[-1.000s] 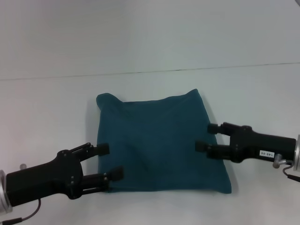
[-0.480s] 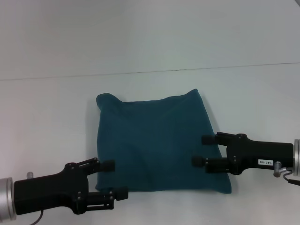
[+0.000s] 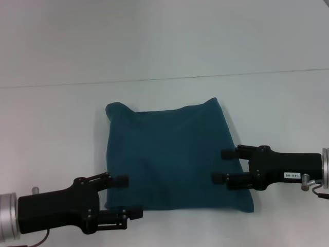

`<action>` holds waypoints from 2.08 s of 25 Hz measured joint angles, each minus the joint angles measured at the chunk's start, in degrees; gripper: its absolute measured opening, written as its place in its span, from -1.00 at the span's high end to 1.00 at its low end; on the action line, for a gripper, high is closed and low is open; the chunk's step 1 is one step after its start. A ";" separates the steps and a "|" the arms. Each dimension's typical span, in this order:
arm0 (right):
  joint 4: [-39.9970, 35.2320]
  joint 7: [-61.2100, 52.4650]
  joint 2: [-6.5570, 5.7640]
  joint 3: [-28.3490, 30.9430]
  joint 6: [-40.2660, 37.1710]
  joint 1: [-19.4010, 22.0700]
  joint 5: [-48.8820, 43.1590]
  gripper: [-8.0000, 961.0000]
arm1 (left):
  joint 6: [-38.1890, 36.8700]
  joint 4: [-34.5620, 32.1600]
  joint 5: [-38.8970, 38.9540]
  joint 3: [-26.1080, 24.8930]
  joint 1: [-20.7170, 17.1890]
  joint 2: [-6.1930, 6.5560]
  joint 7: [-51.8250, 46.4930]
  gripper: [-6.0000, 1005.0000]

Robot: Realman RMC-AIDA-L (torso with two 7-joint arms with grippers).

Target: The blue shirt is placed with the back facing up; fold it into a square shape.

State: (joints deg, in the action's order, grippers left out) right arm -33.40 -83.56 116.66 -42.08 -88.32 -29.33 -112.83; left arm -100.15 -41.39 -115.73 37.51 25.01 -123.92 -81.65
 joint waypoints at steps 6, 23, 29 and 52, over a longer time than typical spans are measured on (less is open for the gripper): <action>0.00 -0.62 -0.31 -0.02 -0.01 -0.27 -0.91 -0.92 | 1.04 0.00 -0.08 0.15 0.48 0.06 -0.23 -0.80; 0.00 -1.06 -0.41 -0.11 -0.01 -0.93 -0.90 -0.93 | 1.24 0.00 -0.12 0.20 0.57 0.09 -0.46 -0.80; 0.00 -1.07 -0.49 -0.11 -0.01 -0.91 -0.89 -0.93 | 1.11 0.00 -0.10 0.19 0.56 0.09 -0.51 -0.80; 0.00 -1.07 -0.04 -0.11 0.02 -0.91 -0.90 -0.92 | 1.36 0.09 -0.10 0.19 0.25 0.09 -0.52 -0.80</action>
State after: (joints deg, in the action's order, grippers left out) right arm -33.40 -84.64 116.62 -42.19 -88.30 -30.23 -113.72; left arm -98.79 -41.30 -115.83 37.70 25.26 -123.84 -82.17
